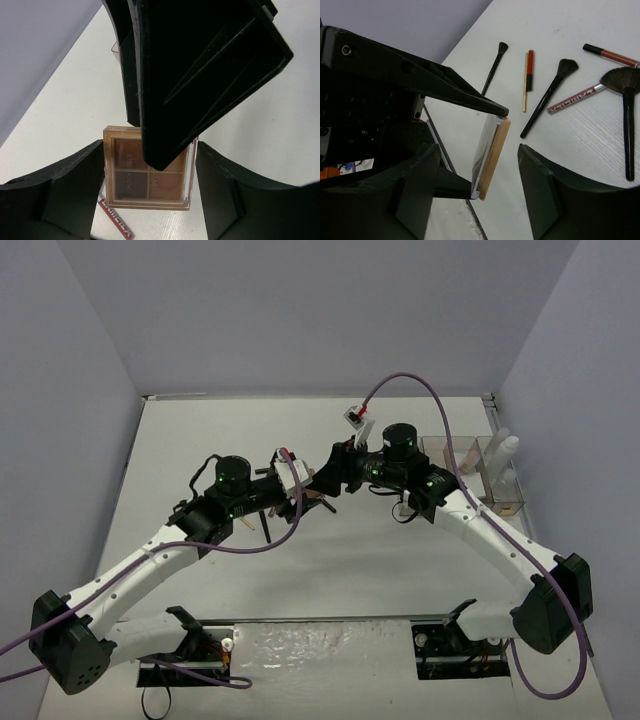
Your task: Organize the makeup
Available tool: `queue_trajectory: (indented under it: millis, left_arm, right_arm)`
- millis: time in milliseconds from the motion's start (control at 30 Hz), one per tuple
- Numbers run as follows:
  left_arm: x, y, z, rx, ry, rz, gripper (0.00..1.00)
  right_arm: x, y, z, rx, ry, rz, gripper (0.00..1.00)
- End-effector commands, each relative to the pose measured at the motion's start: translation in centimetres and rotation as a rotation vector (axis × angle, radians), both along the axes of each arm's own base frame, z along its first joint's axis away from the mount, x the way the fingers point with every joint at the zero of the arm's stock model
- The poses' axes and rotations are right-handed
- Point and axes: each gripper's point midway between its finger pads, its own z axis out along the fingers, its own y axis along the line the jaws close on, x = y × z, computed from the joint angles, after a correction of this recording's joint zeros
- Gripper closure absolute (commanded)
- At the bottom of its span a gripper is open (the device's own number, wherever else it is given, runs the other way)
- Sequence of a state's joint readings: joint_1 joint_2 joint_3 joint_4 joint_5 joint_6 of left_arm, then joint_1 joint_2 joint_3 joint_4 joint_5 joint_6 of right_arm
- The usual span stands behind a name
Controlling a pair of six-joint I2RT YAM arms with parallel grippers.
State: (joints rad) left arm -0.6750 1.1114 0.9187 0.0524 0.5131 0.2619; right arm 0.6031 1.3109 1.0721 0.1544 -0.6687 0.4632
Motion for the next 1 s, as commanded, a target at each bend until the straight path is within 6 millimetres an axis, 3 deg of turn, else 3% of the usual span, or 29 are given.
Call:
queue_trajectory:
  millis: [0, 167, 400, 467, 567, 700, 767, 833, 967]
  left_arm:
    - [0.1, -1.4, 7.2, -0.124, -0.186, -0.058, 0.88]
    - [-0.3, -1.7, 7.5, -0.128, -0.195, -0.076, 0.88]
    - [-0.2, -1.8, 6.1, -0.100, -0.156, -0.064, 0.88]
    - [0.0, -1.8, 5.5, -0.093, -0.132, -0.050, 0.83]
    - [0.8, -1.8, 3.8, -0.080, -0.055, 0.014, 0.48]
    - [2.5, -0.3, 3.1, -0.122, 0.039, 0.193, 0.05]
    - [3.0, 0.6, 2.9, -0.139, 0.082, 0.276, 0.03]
    - [3.7, 2.2, 2.9, -0.137, 0.112, 0.385, 0.03]
    - [4.2, 8.0, 2.0, -0.064, 0.215, 0.707, 0.03]
  right_arm:
    - [-0.1, 1.1, 1.5, 0.041, -0.041, 0.042, 0.52]
    - [0.3, 1.3, 0.3, 0.018, -0.015, 0.030, 0.64]
    - [1.1, 0.4, 0.7, -0.011, -0.055, -0.030, 0.99]
    - [1.3, 0.1, 0.7, -0.026, -0.064, -0.045, 1.00]
    - [2.3, -1.3, 0.1, -0.094, -0.081, -0.112, 1.00]
    - [4.0, -4.6, -0.4, -0.156, -0.092, -0.233, 1.00]
    - [5.4, -7.1, -0.8, -0.173, -0.095, -0.310, 1.00]
    - [6.9, -11.0, -1.9, -0.245, -0.068, -0.440, 1.00]
    - [9.3, -18.6, -3.3, -0.482, -0.108, -0.763, 1.00]
